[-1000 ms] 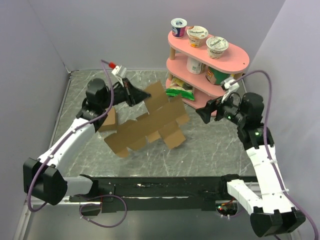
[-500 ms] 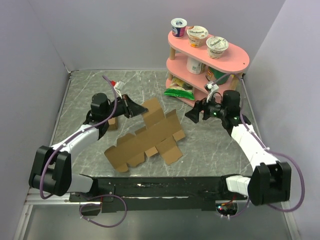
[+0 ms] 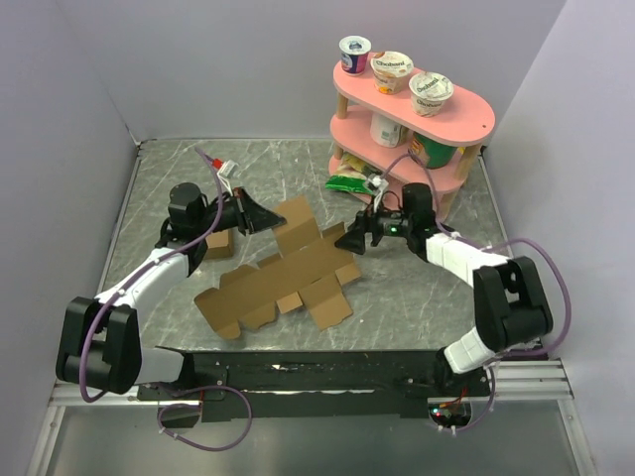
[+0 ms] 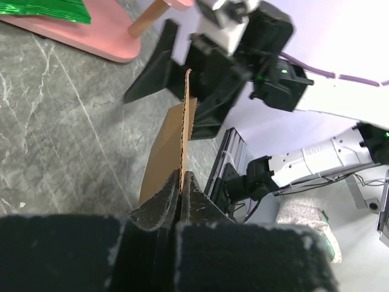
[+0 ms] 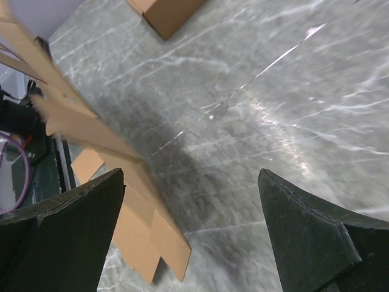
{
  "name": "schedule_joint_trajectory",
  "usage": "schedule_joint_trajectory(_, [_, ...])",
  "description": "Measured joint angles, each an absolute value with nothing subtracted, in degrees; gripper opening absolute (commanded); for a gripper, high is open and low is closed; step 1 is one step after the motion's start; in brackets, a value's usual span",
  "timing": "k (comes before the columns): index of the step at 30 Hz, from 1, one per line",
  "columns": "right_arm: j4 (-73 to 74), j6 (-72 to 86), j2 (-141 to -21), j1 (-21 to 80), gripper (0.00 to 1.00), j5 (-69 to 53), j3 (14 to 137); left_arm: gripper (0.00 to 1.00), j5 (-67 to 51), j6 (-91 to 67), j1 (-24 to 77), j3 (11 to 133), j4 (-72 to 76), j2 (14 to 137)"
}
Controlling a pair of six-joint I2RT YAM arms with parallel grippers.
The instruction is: Fold the paper box
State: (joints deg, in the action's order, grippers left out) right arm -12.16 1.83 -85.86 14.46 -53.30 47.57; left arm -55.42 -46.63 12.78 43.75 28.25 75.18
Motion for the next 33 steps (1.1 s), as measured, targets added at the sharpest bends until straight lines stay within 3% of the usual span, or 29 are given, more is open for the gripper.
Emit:
schedule_joint_trajectory(5, [-12.47, 1.89, -90.17, 18.15, 0.84, -53.95, 49.32, 0.02, -56.16, -46.76, 12.29, 43.75, 29.34, 75.13])
schedule_joint_trajectory(7, [-12.97, 2.09, -90.5, 19.94, 0.69, -54.3, 49.82, 0.02, -56.07, -46.59, 12.05, 43.72, 29.3, 75.07])
schedule_joint_trajectory(8, [-13.32, 2.24, -90.5, 20.73, 0.57, -54.39, 49.84, 0.02, -55.99, -46.46, 11.94, 43.72, 29.3, 75.05])
schedule_joint_trajectory(10, [-13.78, 2.74, -90.5, 22.46, 0.45, -53.82, 49.82, 0.02, -55.02, -46.13, 11.66, 43.48, 29.26, 74.78])
schedule_joint_trajectory(12, [-13.74, 3.38, -90.45, 23.83, 0.39, -52.47, 49.8, 0.04, -53.67, -46.13, 11.49, 42.94, 29.43, 74.35])
schedule_joint_trajectory(15, [-13.21, 3.53, -89.62, 25.28, 0.15, -48.88, 49.19, 0.07, -50.78, -46.46, 11.42, 40.47, 31.07, 73.49])
schedule_joint_trajectory(17, [-11.2, 3.36, -88.23, 25.91, 0.13, -45.25, 48.99, 0.18, -48.4, -46.5, 11.44, 38.63, 31.64, 73.17])
schedule_joint_trajectory(18, [-10.46, 3.22, -87.61, 26.02, 0.12, -43.97, 48.99, 0.32, -47.35, -46.46, 11.44, 38.02, 31.77, 73.14])
schedule_joint_trajectory(19, [-9.37, 2.96, -86.83, 26.13, 0.1, -42.52, 48.99, 0.65, -46.28, -46.33, 11.44, 37.6, 31.77, 73.14])
schedule_joint_trajectory(20, [-7.94, 2.24, -85.97, 26.17, 0.1, -41.28, 49.1, 0.79, -45.45, -46.28, 11.49, 37.43, 31.59, 73.14])
schedule_joint_trajectory(22, [-3.97, 0.45, -85.06, 26.24, 0.09, -38.85, 50.57, 0.96, -44.07, -45.84, 11.7, 37.41, 31.4, 73.14])
schedule_joint_trajectory(26, [4.89, -3.88, -85.12, 26.26, 0.03, -33.76, 56.01, 0.96, -40.21, -43.35, 12.08, 37.76, 27.07, 72.77])
schedule_joint_trajectory(33, [15.29, -10.02, -85.12, 26.26, 0.03, -23.24, 59.9, 0.96, -27.97, -38.04, 12.16, 36.8, 16.03, 64.34])
